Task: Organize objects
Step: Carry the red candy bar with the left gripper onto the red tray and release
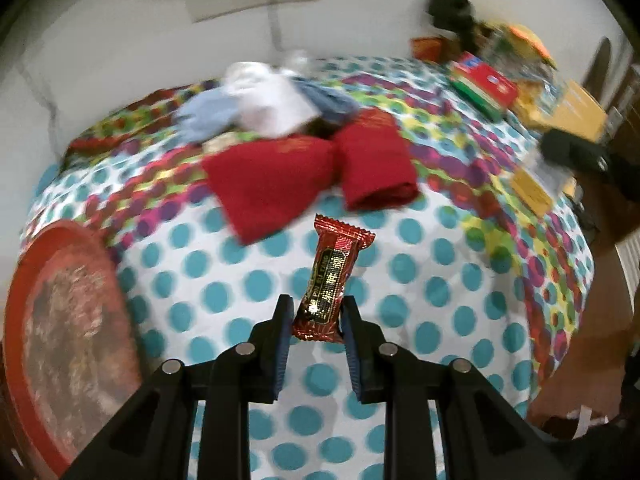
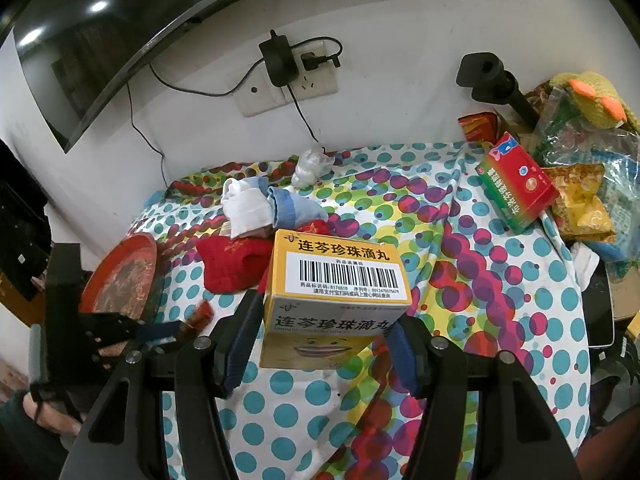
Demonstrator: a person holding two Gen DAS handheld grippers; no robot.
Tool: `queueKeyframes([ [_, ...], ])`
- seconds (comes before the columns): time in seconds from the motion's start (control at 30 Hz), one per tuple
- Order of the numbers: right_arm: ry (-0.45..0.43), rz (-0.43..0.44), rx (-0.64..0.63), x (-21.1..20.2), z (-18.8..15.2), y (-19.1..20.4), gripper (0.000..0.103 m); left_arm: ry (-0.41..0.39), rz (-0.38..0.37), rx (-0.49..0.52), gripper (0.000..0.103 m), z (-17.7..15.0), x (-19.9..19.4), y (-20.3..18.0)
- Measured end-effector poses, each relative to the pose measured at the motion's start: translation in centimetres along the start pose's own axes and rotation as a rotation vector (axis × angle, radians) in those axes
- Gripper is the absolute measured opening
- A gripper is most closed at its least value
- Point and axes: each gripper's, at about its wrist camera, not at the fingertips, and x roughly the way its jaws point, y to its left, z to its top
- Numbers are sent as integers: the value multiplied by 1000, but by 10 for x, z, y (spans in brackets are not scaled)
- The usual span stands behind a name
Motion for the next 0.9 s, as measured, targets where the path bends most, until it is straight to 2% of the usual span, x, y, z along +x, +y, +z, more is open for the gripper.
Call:
queueKeyframes([
  [0.4,-1,-19,7,-7,-6,3,57,-21,116,-217,25,-18,-36,114],
  [0.63,2,-34,13,-8,-6,1,57,-2,201,-336,25,-33,-43,183],
  [0.9,19,-45,29,-3,-8,-5,57,40,262,-504,25,-59,-41,265],
])
